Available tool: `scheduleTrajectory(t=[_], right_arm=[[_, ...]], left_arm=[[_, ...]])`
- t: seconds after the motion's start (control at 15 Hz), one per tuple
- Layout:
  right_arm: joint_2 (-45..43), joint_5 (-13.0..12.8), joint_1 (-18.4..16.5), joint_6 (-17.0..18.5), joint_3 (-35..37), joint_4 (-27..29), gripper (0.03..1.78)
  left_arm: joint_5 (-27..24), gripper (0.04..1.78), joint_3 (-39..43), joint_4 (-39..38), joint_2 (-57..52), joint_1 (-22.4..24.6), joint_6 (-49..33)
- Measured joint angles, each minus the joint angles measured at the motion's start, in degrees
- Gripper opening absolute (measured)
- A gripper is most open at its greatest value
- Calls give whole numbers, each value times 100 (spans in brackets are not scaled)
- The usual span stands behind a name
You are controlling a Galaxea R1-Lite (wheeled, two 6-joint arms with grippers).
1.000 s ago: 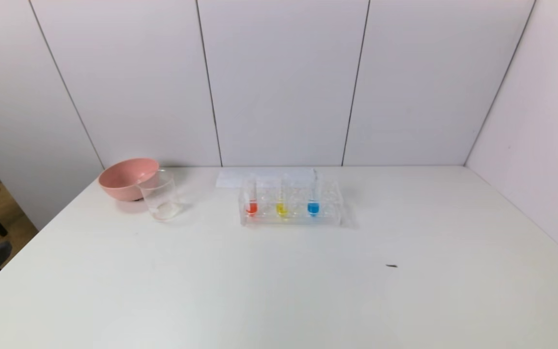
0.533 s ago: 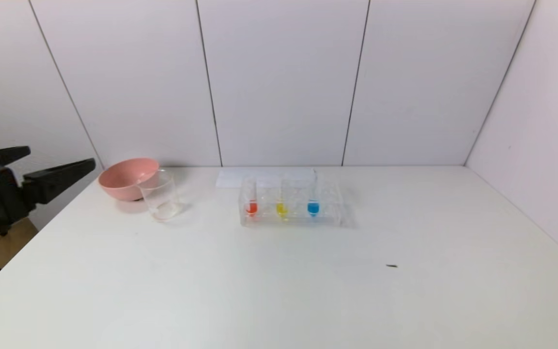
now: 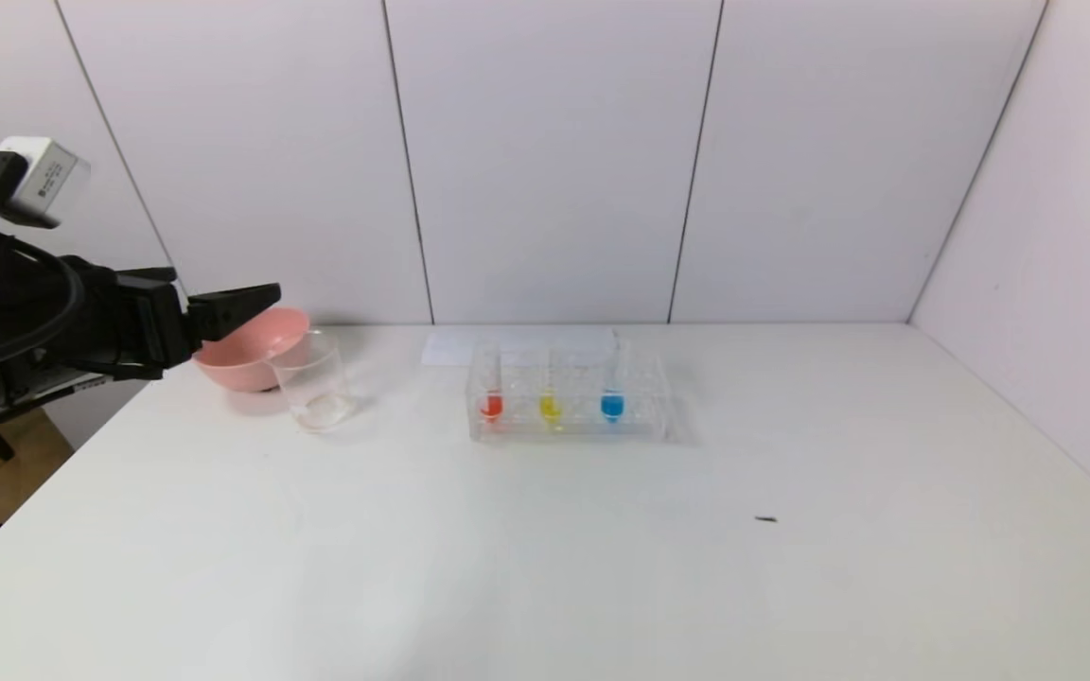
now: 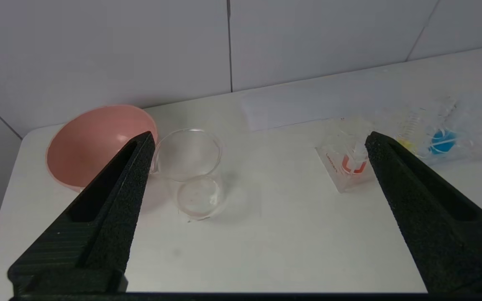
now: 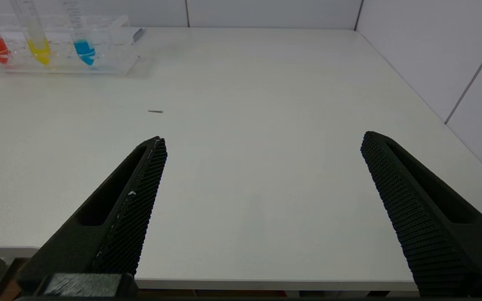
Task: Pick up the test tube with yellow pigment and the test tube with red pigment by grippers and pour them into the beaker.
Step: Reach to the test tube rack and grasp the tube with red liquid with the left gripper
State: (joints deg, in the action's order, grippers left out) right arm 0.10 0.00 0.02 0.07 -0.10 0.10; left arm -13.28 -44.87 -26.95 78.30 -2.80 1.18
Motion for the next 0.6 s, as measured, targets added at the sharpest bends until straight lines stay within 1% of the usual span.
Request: scheduleTrajectory(t=[0.13,0.6], right_arm=[[0,0,0,-5,0,0,170],[0,0,7,0,0,0,170]], left_arm=[[-6,176,-13,-151,243,-48,-11],[83,176,39,-249,758,-617,-160]])
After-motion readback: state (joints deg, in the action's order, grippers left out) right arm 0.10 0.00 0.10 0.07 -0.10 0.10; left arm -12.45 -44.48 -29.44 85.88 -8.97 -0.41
